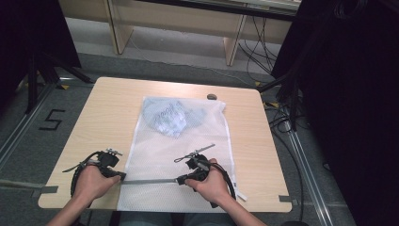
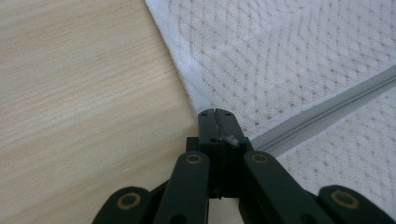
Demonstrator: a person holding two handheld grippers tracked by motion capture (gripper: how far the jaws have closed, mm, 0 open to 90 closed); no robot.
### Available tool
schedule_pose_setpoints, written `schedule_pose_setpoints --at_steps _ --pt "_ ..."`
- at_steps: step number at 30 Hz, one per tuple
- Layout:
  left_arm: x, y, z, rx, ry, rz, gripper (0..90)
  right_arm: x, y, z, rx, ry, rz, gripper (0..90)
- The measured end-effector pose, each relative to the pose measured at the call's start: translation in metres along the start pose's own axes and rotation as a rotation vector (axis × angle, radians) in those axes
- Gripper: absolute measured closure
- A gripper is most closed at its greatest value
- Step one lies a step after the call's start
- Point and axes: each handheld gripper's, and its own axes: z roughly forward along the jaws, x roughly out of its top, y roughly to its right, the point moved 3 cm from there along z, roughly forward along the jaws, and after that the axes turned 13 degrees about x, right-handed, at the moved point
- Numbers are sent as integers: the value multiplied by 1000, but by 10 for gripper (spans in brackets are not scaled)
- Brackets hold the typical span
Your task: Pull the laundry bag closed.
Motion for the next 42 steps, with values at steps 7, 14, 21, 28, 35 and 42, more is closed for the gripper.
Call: schedule_pose_setpoints --at_steps 7,14,21,28,35,42 --pt "0 0 0 -1 -2 -4 899 -1 1 -2 -8 1 1 869" --pt "0 0 0 -1 0 -4 899 -2 3 -8 -8 5 2 869" --pt "0 0 0 0 -1 -3 899 -4 3 -11 -19 0 10 869" --pt "0 0 0 1 -5 -3 899 -5 4 -14 -28 1 21 870" --pt "0 0 0 -2 -2 -4 899 -6 6 -19 -35 5 24 869" --pt "0 0 0 1 -5 -2 899 -7 5 -20 -35 3 39 870"
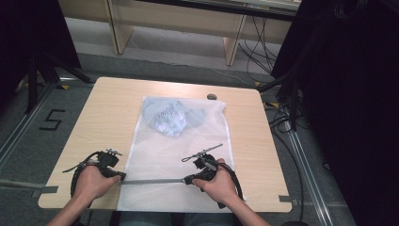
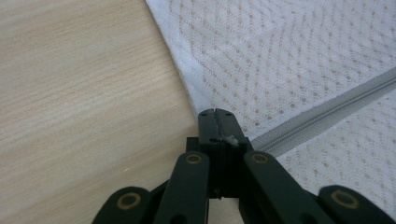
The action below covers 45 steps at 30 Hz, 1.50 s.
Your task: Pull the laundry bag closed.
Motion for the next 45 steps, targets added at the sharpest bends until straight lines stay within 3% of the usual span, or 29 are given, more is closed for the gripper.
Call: schedule_pose_setpoints --at_steps 3,4,13,15,17,18,22,24,26,29,30,45 --pt "0 0 0 -2 0 0 899 0 1 -2 1 -2 1 870" --pt "0 0 0 -3 1 -1 899 0 4 -2 3 7 -40 870" --pt "0 0 0 -2 -1 -1 899 -2 6 -7 3 7 -30 870" --pt "0 0 0 -3 1 -2 899 -4 4 -10 -6 -3 15 870" --pt "0 0 0 -3 2 -4 899 -4 6 -9 4 4 -15 870" --pt "0 1 1 5 10 -20 899 -4 5 -10 -3 1 15 870" --pt "0 0 0 -3 2 -5 899 -5 5 -11 -2 0 20 869" --pt "0 0 0 -3 2 -5 899 -5 7 -11 4 5 -2 870" --pt "0 1 1 5 10 -21 899 -6 8 -12 -3 7 3 870" --pt "0 1 1 4 10 -20 899 -7 7 -14 -5 -1 24 870" --pt "0 0 0 -3 2 -1 899 -7 8 -14 -6 -1 20 870" --pt "0 0 0 -4 6 -8 899 -10 13 -19 1 2 37 869"
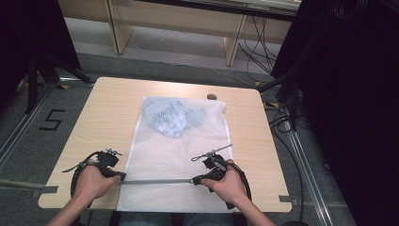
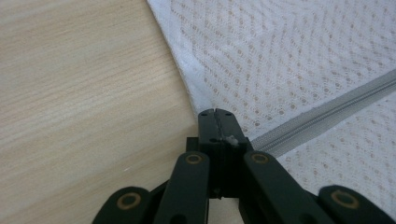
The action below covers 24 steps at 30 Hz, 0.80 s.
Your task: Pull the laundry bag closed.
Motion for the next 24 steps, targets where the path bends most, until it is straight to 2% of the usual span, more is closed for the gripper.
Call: schedule_pose_setpoints --at_steps 1,3,5,7,8,11,13,16,17,18,22,24 --pt "0 0 0 -2 2 5 899 0 0 -1 -11 -4 15 870" --pt "0 -1 0 -2 3 12 899 0 2 -1 -2 1 -1 870" --pt "0 0 0 0 1 -1 899 -1 3 -3 -7 -3 11 870" --pt "0 0 0 -1 2 5 899 -2 3 -4 -4 1 20 870" --pt "0 -1 0 -2 3 12 899 -2 5 -4 -3 7 -8 869" --pt "0 -1 0 -4 2 13 899 -3 5 -5 -4 3 20 870" --pt "0 -1 0 -4 4 13 899 -3 5 -6 -12 5 17 870" --pt "0 -1 0 -5 7 12 899 -4 6 -6 -1 3 22 870" --pt "0 -2 0 -5 7 13 899 -4 7 -6 -8 6 12 870" --pt "0 -1 0 -5 6 11 899 -5 7 -6 -20 1 27 869" --pt "0 -1 0 -4 4 11 899 -5 8 -6 -6 8 12 870" --pt "0 -1 0 -4 4 13 899 -5 7 -6 -16 9 22 870"
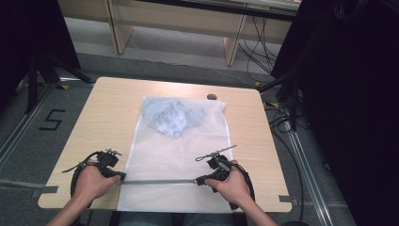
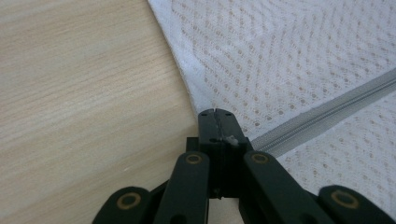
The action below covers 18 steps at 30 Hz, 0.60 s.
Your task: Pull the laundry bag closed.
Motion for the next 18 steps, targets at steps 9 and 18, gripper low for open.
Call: schedule_pose_setpoints --at_steps 9,18 --pt "0 0 0 -1 2 0 899 -2 1 -2 0 -4 -7 870" --pt "0 0 0 -1 2 3 899 -4 3 -5 -12 -2 11 870"
